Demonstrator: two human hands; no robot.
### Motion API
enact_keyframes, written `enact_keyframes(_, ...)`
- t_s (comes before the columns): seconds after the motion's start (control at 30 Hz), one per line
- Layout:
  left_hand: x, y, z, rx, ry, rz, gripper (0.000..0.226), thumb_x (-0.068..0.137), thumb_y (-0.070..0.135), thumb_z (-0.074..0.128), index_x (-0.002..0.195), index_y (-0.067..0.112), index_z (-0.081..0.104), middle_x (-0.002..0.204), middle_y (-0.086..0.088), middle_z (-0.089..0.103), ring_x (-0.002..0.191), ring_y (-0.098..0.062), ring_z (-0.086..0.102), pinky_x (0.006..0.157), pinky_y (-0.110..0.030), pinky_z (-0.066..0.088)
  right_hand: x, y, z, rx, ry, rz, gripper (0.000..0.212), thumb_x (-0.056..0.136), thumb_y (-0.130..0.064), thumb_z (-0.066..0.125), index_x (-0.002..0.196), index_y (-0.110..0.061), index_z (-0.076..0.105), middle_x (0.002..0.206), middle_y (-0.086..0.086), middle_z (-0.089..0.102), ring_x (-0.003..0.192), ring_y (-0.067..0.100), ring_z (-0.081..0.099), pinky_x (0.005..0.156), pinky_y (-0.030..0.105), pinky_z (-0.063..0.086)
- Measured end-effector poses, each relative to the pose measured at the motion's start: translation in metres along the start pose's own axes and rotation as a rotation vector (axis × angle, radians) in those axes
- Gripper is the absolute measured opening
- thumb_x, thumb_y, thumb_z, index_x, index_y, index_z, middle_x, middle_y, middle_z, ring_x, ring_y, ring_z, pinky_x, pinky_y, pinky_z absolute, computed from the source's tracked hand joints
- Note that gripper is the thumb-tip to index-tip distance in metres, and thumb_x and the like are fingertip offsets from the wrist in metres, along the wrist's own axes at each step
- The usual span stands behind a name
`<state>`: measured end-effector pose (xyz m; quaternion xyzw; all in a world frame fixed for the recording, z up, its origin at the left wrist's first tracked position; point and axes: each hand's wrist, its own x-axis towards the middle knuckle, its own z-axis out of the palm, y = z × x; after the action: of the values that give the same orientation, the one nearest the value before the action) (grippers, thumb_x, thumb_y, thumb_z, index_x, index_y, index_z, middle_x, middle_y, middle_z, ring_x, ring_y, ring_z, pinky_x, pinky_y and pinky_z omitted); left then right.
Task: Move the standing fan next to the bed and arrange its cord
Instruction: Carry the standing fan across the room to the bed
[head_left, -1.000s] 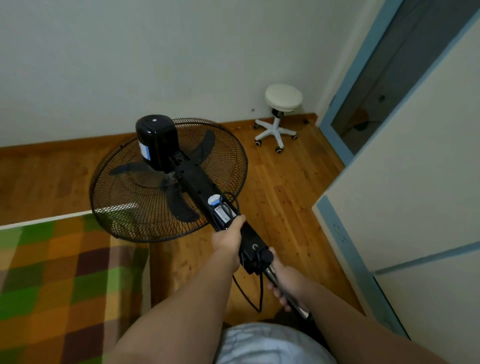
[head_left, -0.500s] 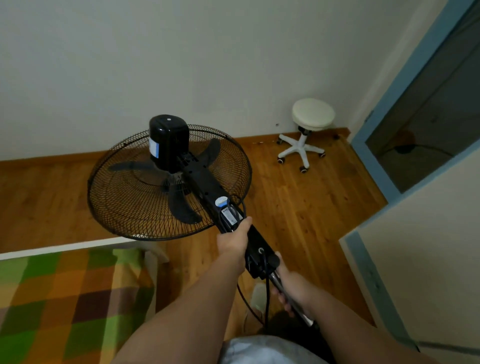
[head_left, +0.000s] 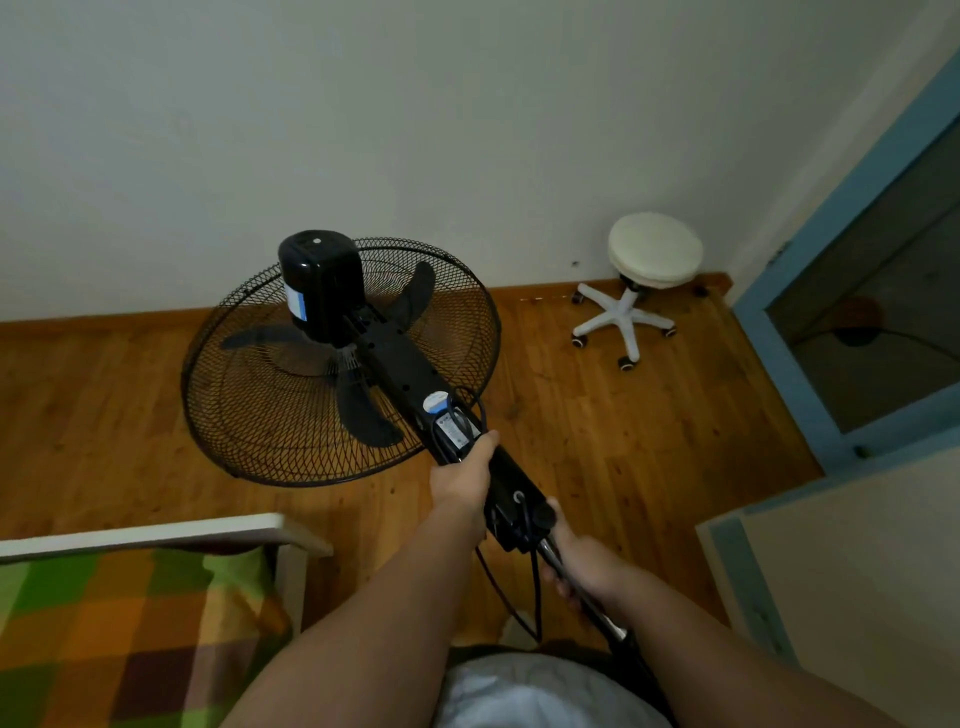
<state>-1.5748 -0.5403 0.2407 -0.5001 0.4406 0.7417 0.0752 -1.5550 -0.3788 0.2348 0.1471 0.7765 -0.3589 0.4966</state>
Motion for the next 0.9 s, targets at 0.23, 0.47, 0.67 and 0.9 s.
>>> enact_keyframes(0.23,0.058,0.066,-0.014,-0.034,-0.016,-0.04,0.072,0.073,0.036,0.087,0.131,0.009,0.054,0.113,-0.014,0.069,0.1,-0.034,0.069,0.095,-0.053,0.055,0.038,-0.08,0.005,-0.032,0.012,0.044,0.091,0.078,-0.089,0.008,0.076,-0.014,0.06,0.061,0.001,0.051,0.058,0.019,0.05,0.062,0.03,0.043)
enact_keyframes(0.47,0.115,0.152,-0.048,-0.089,-0.022,-0.058,0.077,0.07,0.038,0.089,0.131,0.008,0.052,0.111,-0.016,0.069,0.095,-0.035,0.07,0.089,-0.052,0.058,0.071,-0.182,0.033,-0.052,0.01,0.039,0.087,0.084,-0.085,0.011,0.082,-0.014,0.061,0.066,0.002,0.053,0.062,0.018,0.049,0.063,0.03,0.042)
enact_keyframes(0.67,0.156,0.22,-0.095,-0.116,0.023,-0.029,0.067,0.067,0.04,0.09,0.118,0.01,0.062,0.1,-0.013,0.073,0.085,-0.031,0.073,0.073,-0.042,0.061,0.097,-0.264,0.07,-0.091,-0.052,-0.041,0.079,0.09,-0.078,0.008,0.079,-0.017,0.057,0.067,0.003,0.057,0.063,0.016,0.053,0.067,0.03,0.043)
enact_keyframes(0.9,0.181,0.281,-0.124,-0.207,0.084,0.029,0.058,0.07,0.037,0.09,0.112,0.014,0.058,0.099,-0.011,0.071,0.086,-0.031,0.071,0.076,-0.042,0.059,0.123,-0.339,0.086,-0.203,-0.086,-0.092,0.083,0.087,-0.081,0.008,0.075,-0.017,0.06,0.058,-0.001,0.057,0.057,0.015,0.054,0.063,0.028,0.045)
